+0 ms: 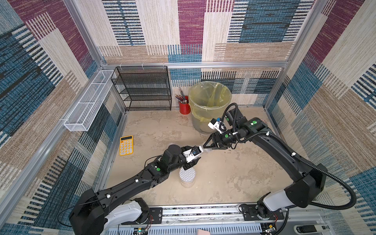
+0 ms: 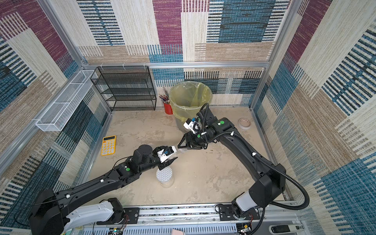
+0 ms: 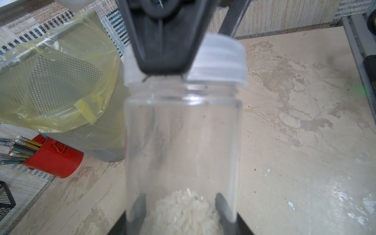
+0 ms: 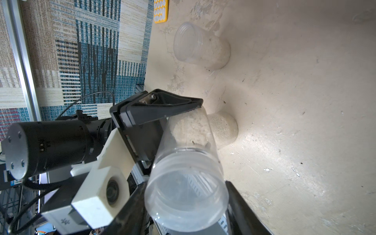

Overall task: Empty moldy rice from jars
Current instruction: Unscrew the lid from the jar.

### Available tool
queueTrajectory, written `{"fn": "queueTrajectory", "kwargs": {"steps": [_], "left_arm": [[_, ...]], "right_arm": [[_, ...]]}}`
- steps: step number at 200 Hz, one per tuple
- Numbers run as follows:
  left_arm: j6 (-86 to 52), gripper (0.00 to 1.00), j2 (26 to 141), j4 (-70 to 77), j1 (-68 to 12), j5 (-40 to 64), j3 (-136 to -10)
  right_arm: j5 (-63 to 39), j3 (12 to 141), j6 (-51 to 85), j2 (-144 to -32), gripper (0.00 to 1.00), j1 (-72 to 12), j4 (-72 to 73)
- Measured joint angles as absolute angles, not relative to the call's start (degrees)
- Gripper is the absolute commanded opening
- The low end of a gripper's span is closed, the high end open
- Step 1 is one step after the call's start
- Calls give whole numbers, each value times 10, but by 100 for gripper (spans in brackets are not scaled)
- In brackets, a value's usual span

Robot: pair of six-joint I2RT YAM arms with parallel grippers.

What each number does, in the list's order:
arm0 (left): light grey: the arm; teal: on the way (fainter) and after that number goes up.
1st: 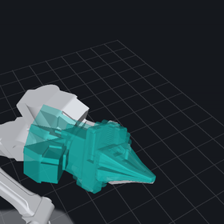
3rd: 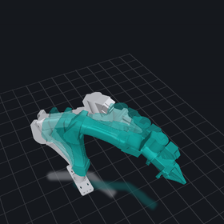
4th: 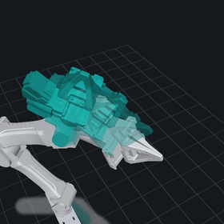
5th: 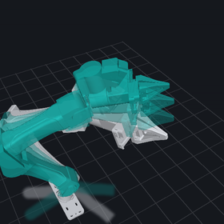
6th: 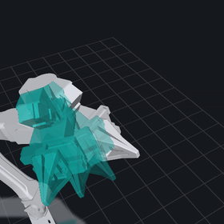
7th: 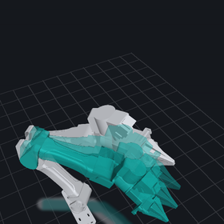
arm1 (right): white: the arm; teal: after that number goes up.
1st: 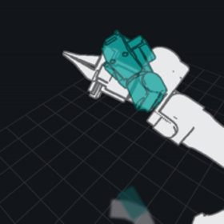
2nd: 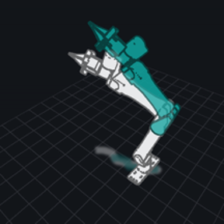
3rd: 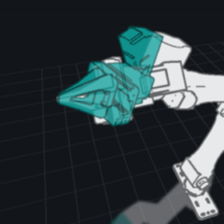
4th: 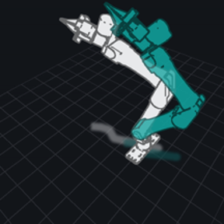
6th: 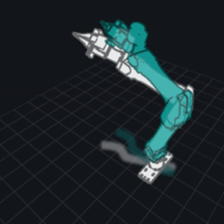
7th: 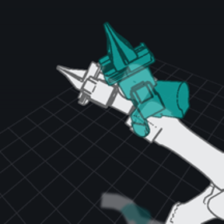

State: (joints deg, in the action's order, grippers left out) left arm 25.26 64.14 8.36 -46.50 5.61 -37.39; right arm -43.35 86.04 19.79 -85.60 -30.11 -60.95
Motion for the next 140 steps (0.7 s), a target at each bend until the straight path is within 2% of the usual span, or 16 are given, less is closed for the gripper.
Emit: {"fn": "queueTrajectory", "kwargs": {"steps": [43,77,113,140], "left_arm": [[252,0,641,106,-462,78,-373],[250,0,641,100,-459,78,-373],[239,0,641,88,-459,71,-373],[237,0,641,89,-458,65,-373]], "right_arm": [[-463,816,164,-811,50,-280,-566],[-485,807,144,-822,48,-274,-545],[-501,815,128,-844,57,-274,-544],[-494,830,124,-853,60,-274,-556]]}}
